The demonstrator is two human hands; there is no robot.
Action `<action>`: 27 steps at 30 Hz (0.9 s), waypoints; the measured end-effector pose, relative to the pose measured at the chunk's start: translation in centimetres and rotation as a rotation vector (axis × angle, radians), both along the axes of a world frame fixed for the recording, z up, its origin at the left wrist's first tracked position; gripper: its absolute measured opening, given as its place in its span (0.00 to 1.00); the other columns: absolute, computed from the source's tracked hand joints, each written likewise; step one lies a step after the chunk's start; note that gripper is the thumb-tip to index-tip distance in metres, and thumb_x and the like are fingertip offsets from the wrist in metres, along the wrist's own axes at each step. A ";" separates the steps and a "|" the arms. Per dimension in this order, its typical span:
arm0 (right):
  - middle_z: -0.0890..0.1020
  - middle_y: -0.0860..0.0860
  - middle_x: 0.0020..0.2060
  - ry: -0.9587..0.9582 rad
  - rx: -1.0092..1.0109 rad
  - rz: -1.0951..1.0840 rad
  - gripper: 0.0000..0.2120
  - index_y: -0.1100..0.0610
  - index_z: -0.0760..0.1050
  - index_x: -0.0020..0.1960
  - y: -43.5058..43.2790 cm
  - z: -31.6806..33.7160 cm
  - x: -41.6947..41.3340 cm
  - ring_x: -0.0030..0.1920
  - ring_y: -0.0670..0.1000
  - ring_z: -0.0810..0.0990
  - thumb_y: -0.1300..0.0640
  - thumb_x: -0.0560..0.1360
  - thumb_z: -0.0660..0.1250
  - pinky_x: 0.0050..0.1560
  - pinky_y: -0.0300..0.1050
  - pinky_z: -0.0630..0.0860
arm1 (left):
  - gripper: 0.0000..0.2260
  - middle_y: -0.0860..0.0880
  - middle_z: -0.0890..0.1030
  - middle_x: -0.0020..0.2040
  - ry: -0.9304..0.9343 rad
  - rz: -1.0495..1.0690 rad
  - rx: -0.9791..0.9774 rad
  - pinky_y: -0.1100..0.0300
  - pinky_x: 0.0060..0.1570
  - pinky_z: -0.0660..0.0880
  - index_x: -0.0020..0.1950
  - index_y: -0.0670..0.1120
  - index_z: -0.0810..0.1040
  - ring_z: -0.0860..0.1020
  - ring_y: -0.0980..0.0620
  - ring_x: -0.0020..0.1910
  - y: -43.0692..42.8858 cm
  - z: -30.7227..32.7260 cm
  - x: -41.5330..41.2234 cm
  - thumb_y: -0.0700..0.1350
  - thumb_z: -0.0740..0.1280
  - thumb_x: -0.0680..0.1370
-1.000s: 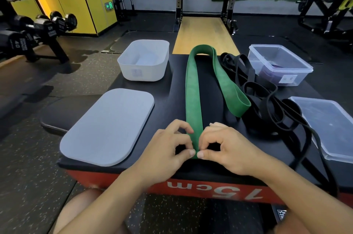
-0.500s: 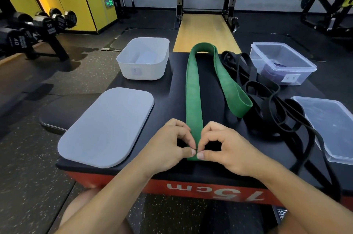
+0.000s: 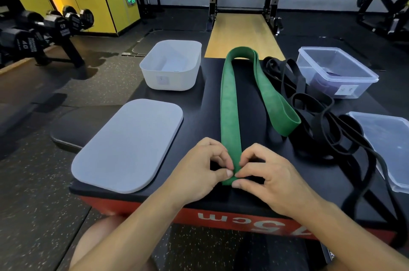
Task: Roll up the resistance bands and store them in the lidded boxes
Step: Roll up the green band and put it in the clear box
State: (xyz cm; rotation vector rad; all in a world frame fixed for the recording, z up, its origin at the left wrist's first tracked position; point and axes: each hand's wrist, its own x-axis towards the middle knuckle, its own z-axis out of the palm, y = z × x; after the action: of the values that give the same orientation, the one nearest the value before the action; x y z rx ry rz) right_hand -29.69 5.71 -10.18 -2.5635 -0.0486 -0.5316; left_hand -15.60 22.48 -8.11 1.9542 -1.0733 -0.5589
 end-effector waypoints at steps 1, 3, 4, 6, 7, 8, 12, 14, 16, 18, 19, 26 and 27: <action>0.73 0.39 0.50 -0.005 0.002 -0.023 0.10 0.47 0.85 0.47 0.0 0.0 0.0 0.50 0.47 0.78 0.41 0.76 0.71 0.48 0.48 0.79 | 0.08 0.60 0.77 0.53 -0.030 -0.010 -0.014 0.74 0.53 0.70 0.47 0.55 0.82 0.79 0.63 0.53 0.1 0.0 -0.1 0.42 0.76 0.78; 0.71 0.39 0.50 -0.011 -0.011 -0.052 0.11 0.45 0.85 0.46 -0.2 -0.1 0.1 0.51 0.47 0.76 0.39 0.75 0.71 0.50 0.49 0.77 | 0.08 0.59 0.78 0.50 -0.145 -0.050 -0.049 0.70 0.53 0.71 0.48 0.57 0.79 0.79 0.61 0.53 0.5 -0.2 -0.3 0.43 0.74 0.79; 0.70 0.39 0.49 -0.012 -0.010 -0.059 0.11 0.43 0.85 0.45 -0.3 -0.1 0.2 0.52 0.47 0.75 0.37 0.75 0.70 0.50 0.49 0.76 | 0.08 0.60 0.78 0.49 -0.229 -0.082 -0.073 0.68 0.53 0.72 0.48 0.57 0.78 0.79 0.59 0.53 0.7 -0.5 -0.4 0.43 0.72 0.80; 0.70 0.38 0.49 -0.001 0.001 -0.061 0.12 0.42 0.85 0.46 -0.4 0.1 0.3 0.53 0.46 0.74 0.36 0.75 0.69 0.50 0.48 0.76 | 0.06 0.62 0.77 0.48 -0.383 -0.137 -0.097 0.68 0.51 0.71 0.50 0.57 0.79 0.78 0.60 0.52 1.2 -0.9 -0.5 0.45 0.69 0.82; 0.70 0.38 0.48 0.004 0.006 -0.062 0.13 0.42 0.85 0.46 -0.3 0.1 0.3 0.53 0.46 0.74 0.35 0.75 0.68 0.49 0.48 0.77 | 0.05 0.63 0.76 0.49 -0.438 -0.158 -0.101 0.68 0.50 0.71 0.52 0.57 0.81 0.78 0.61 0.51 1.3 -1.1 -0.5 0.46 0.68 0.82; 0.70 0.38 0.48 0.010 0.014 -0.065 0.14 0.42 0.85 0.45 -0.3 0.2 0.4 0.53 0.46 0.74 0.35 0.75 0.68 0.48 0.48 0.77 | 0.05 0.63 0.76 0.49 -0.485 -0.176 -0.101 0.68 0.50 0.72 0.54 0.57 0.82 0.77 0.61 0.51 1.4 -1.3 -0.4 0.48 0.67 0.83; 0.71 0.39 0.48 0.049 0.083 -0.073 0.14 0.41 0.85 0.45 -0.4 0.2 0.5 0.55 0.47 0.74 0.34 0.73 0.68 0.49 0.49 0.77 | 0.11 0.62 0.78 0.54 -0.553 -0.258 -0.077 0.70 0.56 0.73 0.60 0.57 0.84 0.77 0.63 0.57 1.9 -1.8 0.4 0.55 0.66 0.81; 0.72 0.40 0.48 0.051 0.105 -0.079 0.13 0.40 0.85 0.45 -0.7 0.1 0.5 0.55 0.47 0.74 0.33 0.72 0.69 0.51 0.49 0.77 | 0.13 0.62 0.77 0.55 -0.531 -0.277 -0.066 0.68 0.59 0.73 0.61 0.59 0.85 0.77 0.64 0.60 2.0 -1.9 0.8 0.57 0.68 0.79; 0.72 0.40 0.47 0.038 0.104 -0.078 0.13 0.40 0.86 0.45 -0.7 -0.1 0.6 0.55 0.47 0.74 0.34 0.72 0.69 0.51 0.50 0.77 | 0.13 0.62 0.77 0.53 -0.536 -0.257 -0.074 0.66 0.59 0.74 0.61 0.58 0.86 0.77 0.63 0.58 1.8 -2.0 0.9 0.57 0.67 0.80; 0.73 0.40 0.46 0.017 0.078 -0.077 0.12 0.40 0.86 0.46 -0.7 -0.2 0.5 0.53 0.47 0.74 0.34 0.73 0.69 0.49 0.49 0.77 | 0.13 0.61 0.77 0.52 -0.567 -0.229 -0.093 0.67 0.61 0.71 0.61 0.56 0.86 0.77 0.62 0.58 1.6 -2.1 0.6 0.56 0.66 0.81; 0.73 0.40 0.46 0.005 0.059 -0.078 0.12 0.40 0.86 0.47 -0.7 -0.2 0.4 0.52 0.47 0.75 0.35 0.74 0.69 0.48 0.49 0.77 | 0.14 0.61 0.77 0.52 -0.578 -0.225 -0.104 0.68 0.63 0.70 0.61 0.55 0.86 0.77 0.62 0.60 1.6 -2.2 0.5 0.55 0.65 0.81; 0.75 0.42 0.43 -0.128 -0.248 -0.105 0.15 0.49 0.87 0.52 0.1 -0.4 -0.2 0.45 0.44 0.73 0.41 0.80 0.67 0.39 0.41 0.76 | 0.13 0.61 0.75 0.50 -0.564 -0.166 -0.129 0.65 0.60 0.70 0.60 0.53 0.87 0.77 0.58 0.56 1.3 -2.2 0.3 0.54 0.66 0.82; 0.76 0.43 0.44 -0.152 -0.289 -0.115 0.15 0.51 0.87 0.53 0.2 -0.5 -0.3 0.45 0.45 0.74 0.42 0.80 0.67 0.40 0.42 0.77 | 0.13 0.61 0.76 0.49 -0.551 -0.153 -0.126 0.63 0.58 0.71 0.60 0.53 0.87 0.77 0.58 0.54 1.3 -2.2 0.3 0.54 0.66 0.82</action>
State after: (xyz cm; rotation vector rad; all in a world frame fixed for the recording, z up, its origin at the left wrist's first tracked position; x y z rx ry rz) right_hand -29.99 5.90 -10.65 -2.8127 -0.0330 -0.8154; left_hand -15.29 23.76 -10.26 1.9711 -1.5639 -0.0164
